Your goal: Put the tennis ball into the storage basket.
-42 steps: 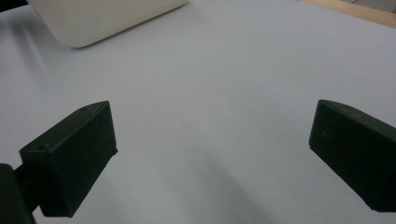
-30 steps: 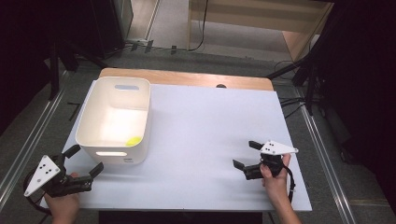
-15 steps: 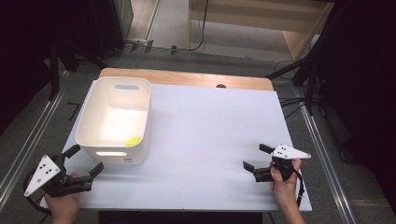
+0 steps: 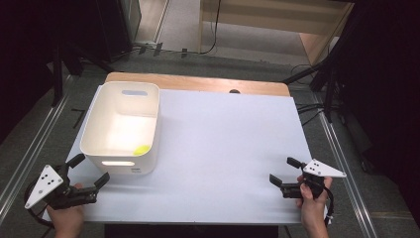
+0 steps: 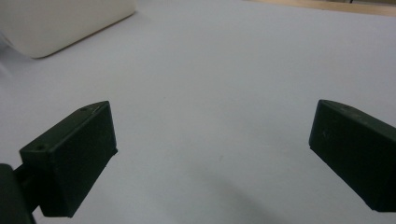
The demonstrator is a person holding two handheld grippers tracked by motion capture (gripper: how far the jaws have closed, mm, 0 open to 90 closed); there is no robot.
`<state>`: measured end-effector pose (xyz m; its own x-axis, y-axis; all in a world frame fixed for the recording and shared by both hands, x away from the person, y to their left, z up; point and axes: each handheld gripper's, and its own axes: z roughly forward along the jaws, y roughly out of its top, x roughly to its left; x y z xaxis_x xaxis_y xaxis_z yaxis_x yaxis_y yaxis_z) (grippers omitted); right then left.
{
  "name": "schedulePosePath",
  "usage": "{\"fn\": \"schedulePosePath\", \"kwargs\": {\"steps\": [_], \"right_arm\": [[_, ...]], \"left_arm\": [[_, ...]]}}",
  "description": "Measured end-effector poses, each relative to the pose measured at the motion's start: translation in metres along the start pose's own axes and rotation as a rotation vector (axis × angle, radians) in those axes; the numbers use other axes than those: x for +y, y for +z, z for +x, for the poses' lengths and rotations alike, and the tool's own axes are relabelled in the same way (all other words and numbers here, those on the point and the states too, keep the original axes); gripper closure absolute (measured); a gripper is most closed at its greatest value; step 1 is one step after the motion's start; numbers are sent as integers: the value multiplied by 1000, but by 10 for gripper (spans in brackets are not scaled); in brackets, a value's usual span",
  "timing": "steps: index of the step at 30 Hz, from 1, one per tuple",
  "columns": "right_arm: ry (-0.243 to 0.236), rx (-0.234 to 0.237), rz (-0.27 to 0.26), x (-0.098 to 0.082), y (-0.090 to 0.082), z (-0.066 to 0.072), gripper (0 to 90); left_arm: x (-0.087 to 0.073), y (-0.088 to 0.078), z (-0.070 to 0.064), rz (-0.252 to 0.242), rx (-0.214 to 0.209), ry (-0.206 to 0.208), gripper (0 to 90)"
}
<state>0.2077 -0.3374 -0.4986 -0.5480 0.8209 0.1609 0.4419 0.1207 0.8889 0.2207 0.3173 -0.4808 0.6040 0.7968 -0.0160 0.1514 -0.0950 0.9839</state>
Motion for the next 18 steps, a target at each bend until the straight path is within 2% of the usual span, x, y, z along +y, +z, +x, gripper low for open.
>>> {"fn": "schedulePosePath", "kwargs": {"steps": [4, 8, 18], "right_arm": [[49, -13, -27, -6, -8, -10, 0], [61, -21, -42, -10, -12, -15, 0], [35, -30, -55, -10, -13, -16, 0]], "left_arm": [[0, 0, 0, -1, 0, -1, 0], [0, 1, 0, 0, 2, -5, 0], [0, 1, 0, 7, 7, 3, 0]]}}
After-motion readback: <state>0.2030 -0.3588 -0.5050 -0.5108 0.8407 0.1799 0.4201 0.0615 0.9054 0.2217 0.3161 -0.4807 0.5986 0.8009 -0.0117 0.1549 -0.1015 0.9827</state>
